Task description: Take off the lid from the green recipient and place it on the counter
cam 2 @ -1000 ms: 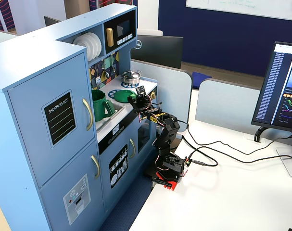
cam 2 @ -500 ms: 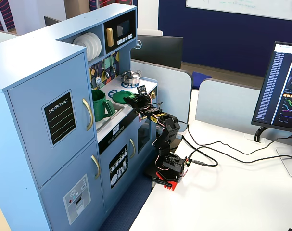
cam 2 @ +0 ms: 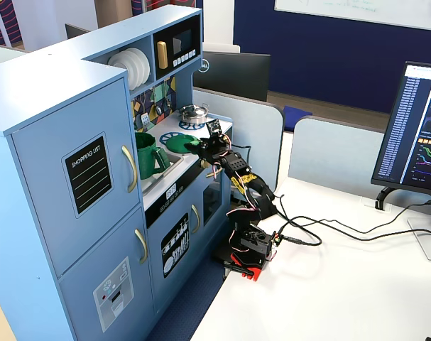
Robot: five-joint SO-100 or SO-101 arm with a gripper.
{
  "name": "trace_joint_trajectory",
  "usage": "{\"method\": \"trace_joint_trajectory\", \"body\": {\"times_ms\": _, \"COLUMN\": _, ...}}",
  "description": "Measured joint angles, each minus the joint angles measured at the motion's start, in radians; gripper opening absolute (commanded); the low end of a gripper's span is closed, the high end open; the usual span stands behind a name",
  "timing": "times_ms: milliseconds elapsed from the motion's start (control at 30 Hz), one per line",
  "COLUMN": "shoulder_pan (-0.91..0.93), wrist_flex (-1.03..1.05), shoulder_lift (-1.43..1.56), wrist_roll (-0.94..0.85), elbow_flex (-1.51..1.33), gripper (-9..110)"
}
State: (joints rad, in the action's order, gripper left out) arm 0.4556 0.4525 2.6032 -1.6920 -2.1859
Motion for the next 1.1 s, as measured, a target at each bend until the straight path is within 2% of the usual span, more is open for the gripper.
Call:
{"method": "trace_joint_trajectory", "body": {"times_ms": 133, "shoulder_pan": -0.103, "wrist_flex": 0.287, "shoulder_lift": 0.176, "wrist_roll": -0.032, "elbow_flex": -0.014, "gripper": 20}}
{"method": "trace_joint_trajectory", "body": {"times_ms": 267, "shoulder_pan": -0.212, "wrist_flex": 0.477, "shoulder_lift": 0.308, "wrist_roll": -0.074, "elbow_flex": -0.055, "gripper": 13}}
{"method": "trace_joint_trajectory", "body": {"times_ms": 433, "shoulder_pan": -0.321, "wrist_flex": 0.66, "shoulder_lift": 0.365, "wrist_roll": -0.08, "elbow_flex": -0.124, "gripper": 0}}
{"method": "trace_joint_trajectory", "body": {"times_ms": 533, "shoulder_pan": -0.368, "wrist_flex": 0.738, "shoulder_lift": 0.385, "wrist_roll": -0.08, "elbow_flex": -0.199, "gripper": 0}}
{"method": "trace_joint_trajectory", "body": {"times_ms": 767, "shoulder_pan": -0.445, "wrist_flex": 0.758, "shoulder_lift": 0.422, "wrist_roll": -0.034, "elbow_flex": -0.423, "gripper": 0}}
{"method": "trace_joint_trajectory", "body": {"times_ms": 1100, "shoulder_pan": -0.46, "wrist_flex": 0.499, "shoulder_lift": 0.466, "wrist_roll": 0.011, "elbow_flex": -0.759, "gripper": 0}}
